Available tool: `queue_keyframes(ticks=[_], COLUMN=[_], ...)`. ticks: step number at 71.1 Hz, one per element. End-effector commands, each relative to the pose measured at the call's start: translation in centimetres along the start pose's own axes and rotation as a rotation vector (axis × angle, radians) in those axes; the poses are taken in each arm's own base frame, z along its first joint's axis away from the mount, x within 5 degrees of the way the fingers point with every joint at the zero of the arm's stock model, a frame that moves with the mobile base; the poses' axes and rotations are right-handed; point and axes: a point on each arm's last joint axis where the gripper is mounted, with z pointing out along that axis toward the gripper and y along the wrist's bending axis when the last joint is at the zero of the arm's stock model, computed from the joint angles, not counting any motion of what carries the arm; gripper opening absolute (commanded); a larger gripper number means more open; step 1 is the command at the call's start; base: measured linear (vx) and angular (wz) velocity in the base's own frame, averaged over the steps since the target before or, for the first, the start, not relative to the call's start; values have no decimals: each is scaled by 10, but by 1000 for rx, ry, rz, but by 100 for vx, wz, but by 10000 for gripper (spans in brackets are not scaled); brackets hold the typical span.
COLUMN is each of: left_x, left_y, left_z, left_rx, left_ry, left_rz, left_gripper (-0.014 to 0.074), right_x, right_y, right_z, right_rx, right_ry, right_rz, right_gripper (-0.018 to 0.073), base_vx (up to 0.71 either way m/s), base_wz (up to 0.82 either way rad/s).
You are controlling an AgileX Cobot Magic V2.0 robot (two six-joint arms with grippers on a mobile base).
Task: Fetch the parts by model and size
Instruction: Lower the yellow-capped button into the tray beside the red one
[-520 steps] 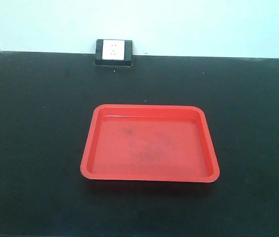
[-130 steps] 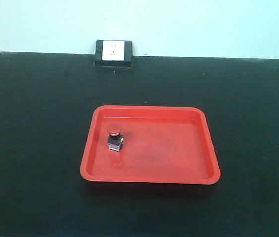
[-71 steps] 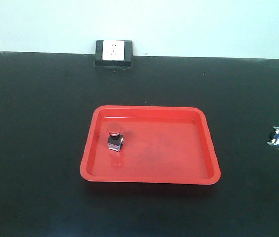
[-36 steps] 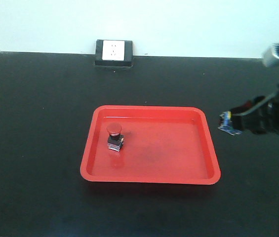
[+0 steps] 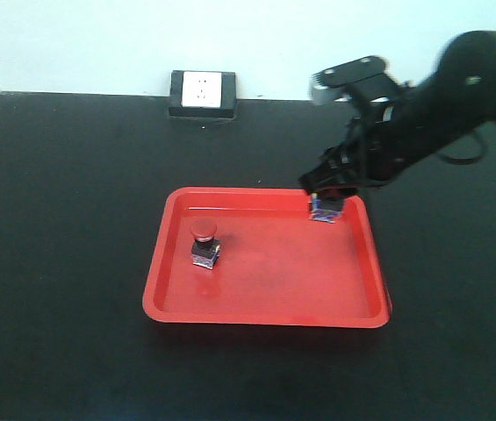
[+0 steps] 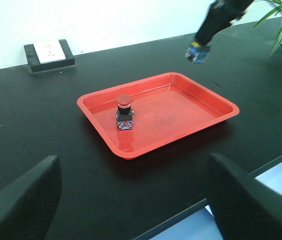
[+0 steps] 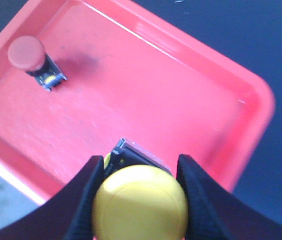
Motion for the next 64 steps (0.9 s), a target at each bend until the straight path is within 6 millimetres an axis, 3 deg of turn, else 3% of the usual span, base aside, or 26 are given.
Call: queue_keyframes(ticks=[1,22,41,54,64], left_x=[-10,-10,-10,-10,-10], left_y=[-1,-1,-1,-1,-1], left_z=[-6,-6,-6,-6,-6], left_rx=[15,15,15,15,15], left_ry=[-95,-95,-95,-95,-95], left_rz=[-4,-4,-4,-4,-4], left_gripper=[570,570,570,570,570], right_x=[-19,-15,-15,-16,-16], right_y=[3,-7,-12,-13,-13], right_z=[-5,67,102,110,111], right_rx=[42,54,58,60,63], right_ry=[-72,131,183,194,194], right_rz=[24,25,19,53,73], right_gripper=[-5,6,78,217,400], base_vx=[0,0,0,0,0], base_wz=[0,0,0,0,0])
